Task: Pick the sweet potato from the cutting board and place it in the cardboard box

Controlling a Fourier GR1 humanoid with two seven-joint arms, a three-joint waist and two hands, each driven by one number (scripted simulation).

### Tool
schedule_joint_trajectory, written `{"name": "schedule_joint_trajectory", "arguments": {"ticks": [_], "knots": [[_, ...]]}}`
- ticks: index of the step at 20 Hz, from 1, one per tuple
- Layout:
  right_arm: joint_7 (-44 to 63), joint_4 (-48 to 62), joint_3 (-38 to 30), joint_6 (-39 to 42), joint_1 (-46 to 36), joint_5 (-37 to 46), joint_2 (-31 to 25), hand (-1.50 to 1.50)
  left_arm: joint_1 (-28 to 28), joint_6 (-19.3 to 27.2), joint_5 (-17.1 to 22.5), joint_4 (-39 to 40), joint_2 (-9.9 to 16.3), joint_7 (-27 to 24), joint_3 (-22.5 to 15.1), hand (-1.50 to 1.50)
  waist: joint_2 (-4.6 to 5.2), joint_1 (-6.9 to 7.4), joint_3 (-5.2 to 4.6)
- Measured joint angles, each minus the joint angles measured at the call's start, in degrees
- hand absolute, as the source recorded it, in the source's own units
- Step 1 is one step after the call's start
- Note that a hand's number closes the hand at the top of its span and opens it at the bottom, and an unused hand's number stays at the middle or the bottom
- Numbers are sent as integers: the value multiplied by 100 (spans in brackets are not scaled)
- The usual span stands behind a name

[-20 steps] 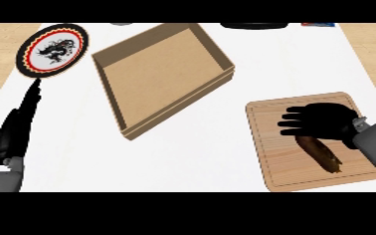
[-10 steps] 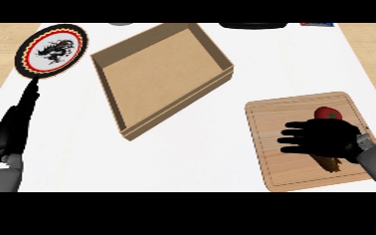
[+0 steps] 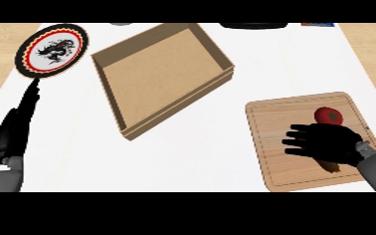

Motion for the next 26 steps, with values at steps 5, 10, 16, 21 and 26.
{"name": "schedule_joint_trajectory", "arguments": {"ticks": [5, 10, 16, 21, 26], "knots": [[-4, 302, -198, -322, 39, 278, 306, 150, 54, -45, -95, 0, -83, -86, 43, 0, -33, 2, -35], [-125, 444, -422, -1207, 85, 252, 637, 150, 38, -113, -107, -99, -53, 4, 121, 0, -76, 8, -82], [-266, 493, -677, -1821, 13, 218, 980, 150, -46, -144, -177, -40, -130, 63, 144, 0, -46, 6, -47], [860, 470, -1488, -1572, 127, -314, 1664, 150, -5, -77, -208, 17, -181, 53, 178, 0, -42, -134, -11], [2871, 442, -2700, -1375, 254, -996, 2688, 150, 110, -34, -186, 33, -122, 55, 301, 0, -90, -349, -1]]}}
